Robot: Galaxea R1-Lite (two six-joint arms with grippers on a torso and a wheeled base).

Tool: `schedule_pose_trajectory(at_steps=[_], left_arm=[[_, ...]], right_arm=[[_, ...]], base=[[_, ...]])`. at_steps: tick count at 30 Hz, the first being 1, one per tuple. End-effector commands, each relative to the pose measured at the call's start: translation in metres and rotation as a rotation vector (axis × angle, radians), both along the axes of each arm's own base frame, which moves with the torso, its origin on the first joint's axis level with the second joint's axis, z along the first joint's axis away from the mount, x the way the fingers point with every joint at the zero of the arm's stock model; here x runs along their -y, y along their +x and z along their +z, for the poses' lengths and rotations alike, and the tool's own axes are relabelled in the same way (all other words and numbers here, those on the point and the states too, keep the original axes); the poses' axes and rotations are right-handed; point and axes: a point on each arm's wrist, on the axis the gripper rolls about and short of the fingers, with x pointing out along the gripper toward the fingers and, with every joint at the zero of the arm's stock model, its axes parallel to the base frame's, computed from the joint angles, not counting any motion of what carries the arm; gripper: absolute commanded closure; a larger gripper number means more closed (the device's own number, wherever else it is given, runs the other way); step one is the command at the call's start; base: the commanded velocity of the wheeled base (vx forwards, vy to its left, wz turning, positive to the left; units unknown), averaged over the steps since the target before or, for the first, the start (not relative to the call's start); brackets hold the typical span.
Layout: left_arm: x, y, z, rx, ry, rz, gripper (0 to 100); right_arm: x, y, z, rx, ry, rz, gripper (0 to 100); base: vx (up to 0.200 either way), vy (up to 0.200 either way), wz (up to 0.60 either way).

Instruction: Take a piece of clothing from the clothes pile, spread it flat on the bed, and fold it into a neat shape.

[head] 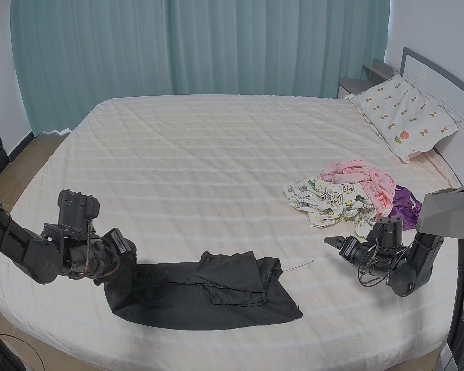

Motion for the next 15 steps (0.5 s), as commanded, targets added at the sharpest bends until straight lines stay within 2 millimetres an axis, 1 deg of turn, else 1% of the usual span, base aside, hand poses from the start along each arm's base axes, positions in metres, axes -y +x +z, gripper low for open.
schedule_pose_trajectory(at_steps=[1, 2, 6, 7, 9, 11, 13, 15], left_arm=[[0.02, 0.009, -0.005, -0.014, 0.002, -0.043, 100], [0.024, 0.009, -0.006, -0.017, 0.004, -0.057, 100], [0.03, 0.009, -0.011, -0.031, 0.012, -0.071, 100], [0.033, 0.012, -0.016, -0.041, 0.019, -0.074, 100], [0.035, 0.013, -0.018, -0.046, 0.025, -0.074, 100], [0.044, 0.022, -0.025, -0.051, 0.041, -0.074, 100], [0.051, 0.026, -0.028, -0.051, 0.04, -0.072, 100], [0.063, 0.029, -0.034, -0.063, 0.05, -0.083, 100]], right_arm=[[0.0, 0.0, 0.0, 0.001, 0.0, 0.0, 0], [0.0, 0.0, 0.0, 0.001, 0.0, 0.0, 0], [0.0, 0.0, 0.0, 0.002, 0.0, 0.0, 0], [0.0, 0.0, 0.0, 0.003, -0.001, 0.0, 0], [0.0, 0.0, 0.0, 0.001, -0.001, 0.0, 0], [0.0, 0.0, 0.0, 0.0, -0.001, 0.0, 0], [0.0, 0.0, -0.001, -0.002, -0.002, 0.0, 0], [0.0, 0.0, -0.001, 0.0, -0.001, 0.0, 0]], base=[[0.0, -0.2, 0.0], [0.0, -0.2, 0.0], [0.0, -0.2, 0.0], [0.0, -0.2, 0.0], [0.0, -0.2, 0.0], [0.0, -0.2, 0.0], [0.0, -0.2, 0.0], [-0.2, -0.2, 0.0]])
